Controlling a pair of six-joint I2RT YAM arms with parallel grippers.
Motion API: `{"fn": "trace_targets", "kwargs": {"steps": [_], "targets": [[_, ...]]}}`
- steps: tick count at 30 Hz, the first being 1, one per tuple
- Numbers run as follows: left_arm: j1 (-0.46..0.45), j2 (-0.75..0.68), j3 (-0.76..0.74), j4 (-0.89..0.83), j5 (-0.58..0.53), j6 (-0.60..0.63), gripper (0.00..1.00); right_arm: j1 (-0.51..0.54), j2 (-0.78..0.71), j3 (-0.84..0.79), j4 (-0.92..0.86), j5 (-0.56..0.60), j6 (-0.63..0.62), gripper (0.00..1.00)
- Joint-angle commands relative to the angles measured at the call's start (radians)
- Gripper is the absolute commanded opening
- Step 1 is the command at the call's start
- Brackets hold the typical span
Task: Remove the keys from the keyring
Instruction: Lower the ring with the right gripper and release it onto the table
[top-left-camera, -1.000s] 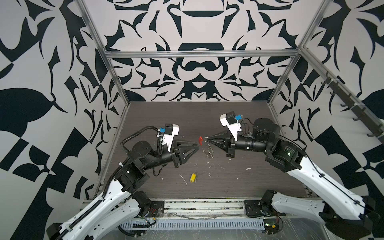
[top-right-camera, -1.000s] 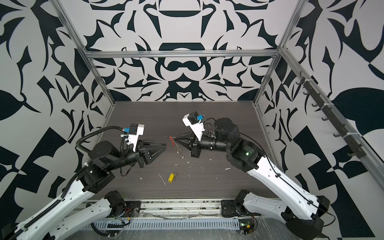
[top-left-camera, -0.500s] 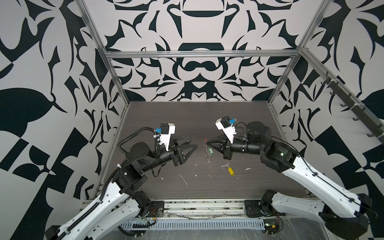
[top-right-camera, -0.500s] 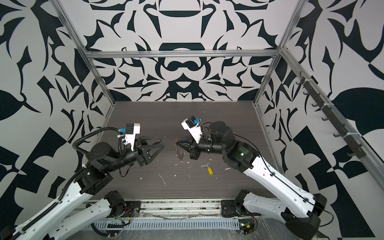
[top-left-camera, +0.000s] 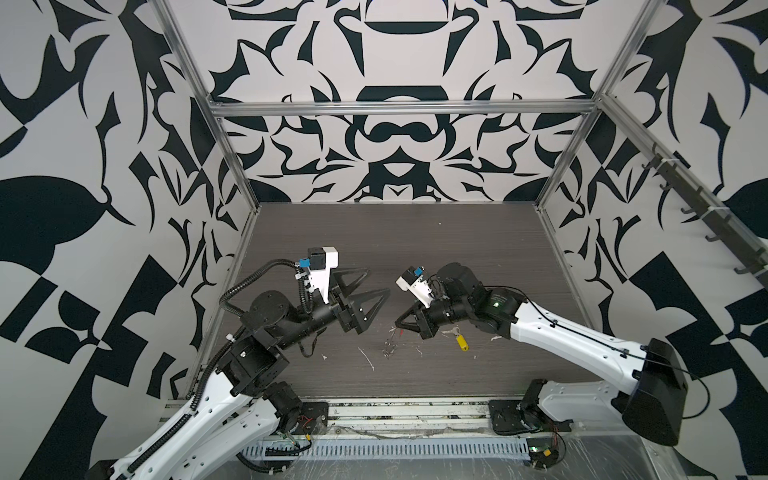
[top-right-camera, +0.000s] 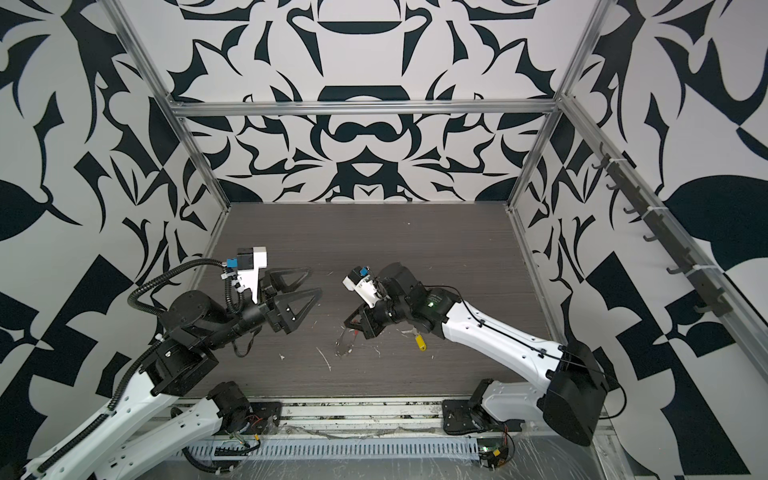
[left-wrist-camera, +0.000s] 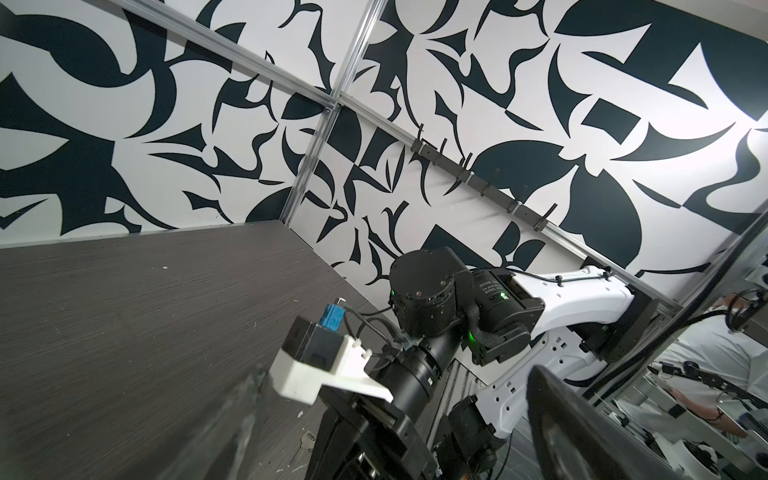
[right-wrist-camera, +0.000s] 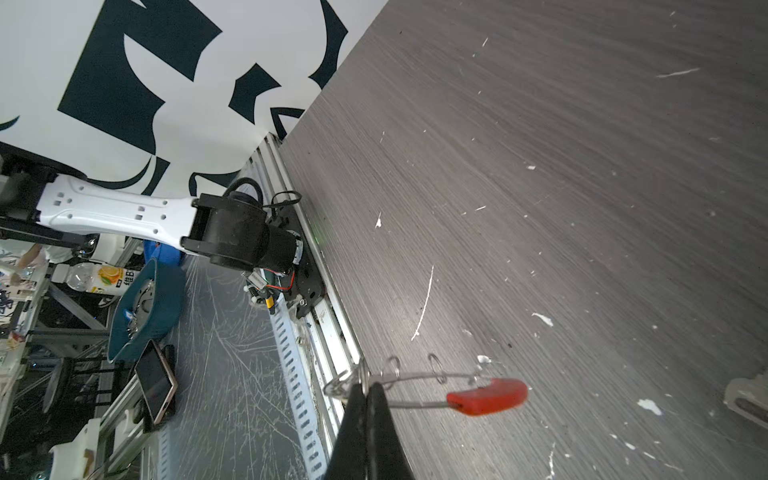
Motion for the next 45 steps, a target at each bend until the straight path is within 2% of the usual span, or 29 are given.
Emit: {"fn": "trace_targets", "kwargs": {"steps": [1, 8, 15, 21, 29, 31, 32, 34, 37, 38, 39, 40, 45], "targets": [[0.002, 0.002, -0.030, 0.005, -0.011, -0.005, 0.99, 0.022, 0.000, -0.011, 0.054, -0.009, 0.028, 0.00], [0.002, 0.012, -0.050, 0.030, -0.013, -0.026, 0.99, 0.030, 0.124, -0.001, 0.134, 0.041, 0.062, 0.00], [0.002, 0.005, -0.050, 0.019, -0.010, -0.037, 0.99, 0.029, 0.362, 0.122, 0.146, 0.097, 0.030, 0.00], [0.002, -0.010, -0.054, 0.011, -0.017, -0.047, 0.99, 0.004, 0.540, 0.252, 0.120, 0.195, 0.016, 0.00], [0.002, -0.013, -0.067, 0.001, -0.027, -0.054, 0.99, -0.022, 0.561, 0.281, 0.052, 0.385, 0.044, 0.00], [0.002, -0.012, -0.072, 0.004, -0.032, -0.054, 0.99, -0.034, 0.556, 0.268, 0.061, 0.373, 0.052, 0.00], [0.002, -0.010, -0.074, 0.007, -0.035, -0.054, 0.99, -0.036, 0.551, 0.261, 0.069, 0.367, 0.055, 0.03], [0.003, -0.005, -0.078, 0.016, -0.041, -0.056, 0.99, -0.036, 0.530, 0.252, 0.083, 0.362, 0.043, 0.24], [0.002, 0.010, -0.076, 0.019, -0.044, -0.059, 0.99, -0.038, 0.467, 0.226, 0.111, 0.390, 0.037, 0.37], [0.003, 0.013, -0.075, 0.019, -0.044, -0.059, 0.99, -0.036, 0.442, 0.215, 0.119, 0.401, 0.032, 0.53], [0.002, 0.019, -0.072, 0.019, -0.044, -0.060, 0.99, -0.038, 0.412, 0.205, 0.123, 0.415, 0.026, 0.63], [0.003, 0.024, -0.072, 0.019, -0.046, -0.060, 0.99, -0.038, 0.379, 0.195, 0.125, 0.435, 0.021, 0.67], [0.002, 0.036, -0.072, 0.022, -0.081, -0.062, 0.99, -0.038, 0.194, 0.107, 0.175, 0.525, 0.001, 0.67]]}}
